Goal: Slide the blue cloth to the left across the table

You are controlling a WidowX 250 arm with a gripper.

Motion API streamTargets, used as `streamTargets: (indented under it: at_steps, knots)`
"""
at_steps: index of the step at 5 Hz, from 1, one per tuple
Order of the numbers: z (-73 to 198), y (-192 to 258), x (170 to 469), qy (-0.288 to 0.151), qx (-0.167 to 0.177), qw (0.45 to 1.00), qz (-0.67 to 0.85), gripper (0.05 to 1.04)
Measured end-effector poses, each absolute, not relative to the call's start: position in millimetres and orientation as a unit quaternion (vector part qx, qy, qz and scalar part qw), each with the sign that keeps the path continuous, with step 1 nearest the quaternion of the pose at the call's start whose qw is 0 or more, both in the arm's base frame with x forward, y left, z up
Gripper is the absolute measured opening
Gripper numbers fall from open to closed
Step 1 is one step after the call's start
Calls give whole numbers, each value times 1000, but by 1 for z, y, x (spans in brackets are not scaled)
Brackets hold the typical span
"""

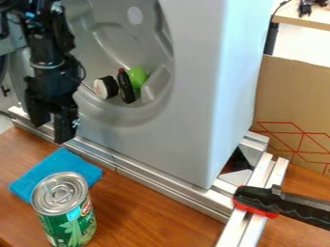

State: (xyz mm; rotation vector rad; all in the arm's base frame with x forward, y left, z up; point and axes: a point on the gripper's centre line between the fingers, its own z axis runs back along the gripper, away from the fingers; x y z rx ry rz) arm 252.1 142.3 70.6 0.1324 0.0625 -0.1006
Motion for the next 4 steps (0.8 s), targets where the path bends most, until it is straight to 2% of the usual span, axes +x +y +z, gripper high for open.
streamTargets:
  at_steps: [1,4]
  knots:
    - [54,156,252,15,60,997,-36,1000]
    - [16,151,248,30,40,998,-26,1000]
